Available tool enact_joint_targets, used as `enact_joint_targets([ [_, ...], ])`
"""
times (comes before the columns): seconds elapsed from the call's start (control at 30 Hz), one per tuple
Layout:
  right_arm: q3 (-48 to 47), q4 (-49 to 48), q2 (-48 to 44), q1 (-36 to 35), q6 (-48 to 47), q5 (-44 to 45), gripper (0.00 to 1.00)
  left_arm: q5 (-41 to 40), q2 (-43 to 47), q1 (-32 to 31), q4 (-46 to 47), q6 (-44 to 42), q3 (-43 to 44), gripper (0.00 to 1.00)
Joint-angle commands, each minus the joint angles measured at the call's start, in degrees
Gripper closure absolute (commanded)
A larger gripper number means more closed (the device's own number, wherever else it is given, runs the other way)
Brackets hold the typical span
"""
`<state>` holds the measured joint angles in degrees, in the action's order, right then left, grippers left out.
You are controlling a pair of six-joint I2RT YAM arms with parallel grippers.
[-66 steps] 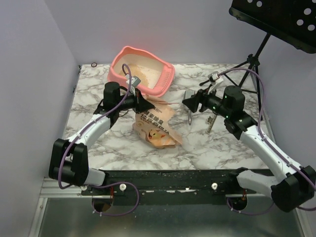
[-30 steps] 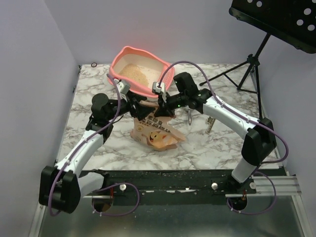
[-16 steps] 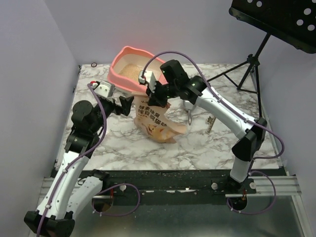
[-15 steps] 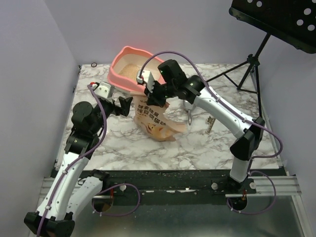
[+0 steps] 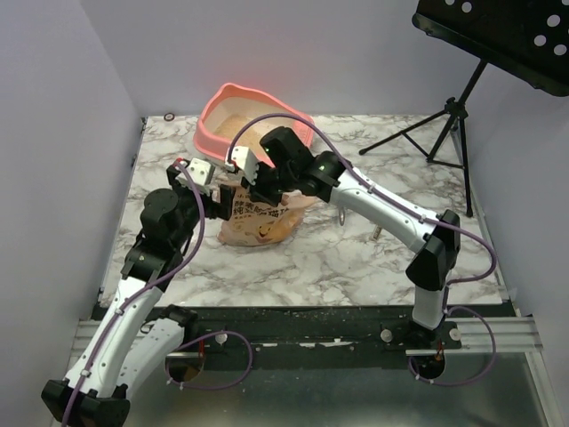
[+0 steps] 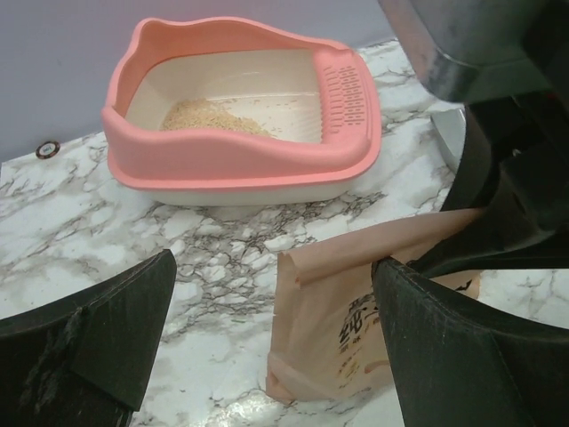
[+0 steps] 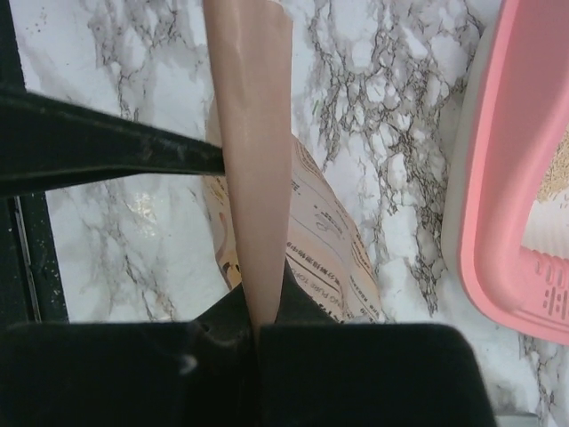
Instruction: Fill the litter box with clean litter
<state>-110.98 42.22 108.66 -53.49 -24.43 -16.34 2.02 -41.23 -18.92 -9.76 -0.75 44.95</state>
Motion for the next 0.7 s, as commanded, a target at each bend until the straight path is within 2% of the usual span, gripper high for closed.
enact_joint_targets([
  [0.0, 2.8, -7.0, -4.4, -0.4, 2.6, -1.3, 0.94, -1.5, 1.2, -2.1, 0.5, -3.4, -0.4, 0.01],
  [0.13, 4.9, -8.5, -7.0, -0.4, 3.9, 1.4, 0.53, 0.4, 2.0, -3.3, -2.7, -5.4, 1.5, 0.01],
  [0.23, 9.7, -11.7, -12.5, -0.3, 6.0, 6.4, 0.38, 0.4, 2.6, -4.1, -6.2, -7.1, 4.5, 0.01],
  [0.37, 18.3, -14.4, -22.5, 0.0, 9.2, 11.4, 0.30, 0.6, 1.8, -6.3, -10.2, -11.4, 8.6, 0.01],
  [0.43, 22.4, -14.4, -27.9, -0.1, 10.8, 11.4, 0.27, 3.3, -0.3, -7.5, -14.1, -14.6, 11.8, 0.01],
  [0.53, 29.0, -13.2, -36.4, 0.0, 13.3, 10.7, 0.26, 5.5, -5.2, -11.3, -21.4, -20.6, 18.0, 0.01],
  [0.67, 35.6, -12.8, -43.3, 0.0, 18.1, 11.4, 0.25, 5.8, -12.9, -14.9, -29.3, -28.6, 24.8, 0.01],
])
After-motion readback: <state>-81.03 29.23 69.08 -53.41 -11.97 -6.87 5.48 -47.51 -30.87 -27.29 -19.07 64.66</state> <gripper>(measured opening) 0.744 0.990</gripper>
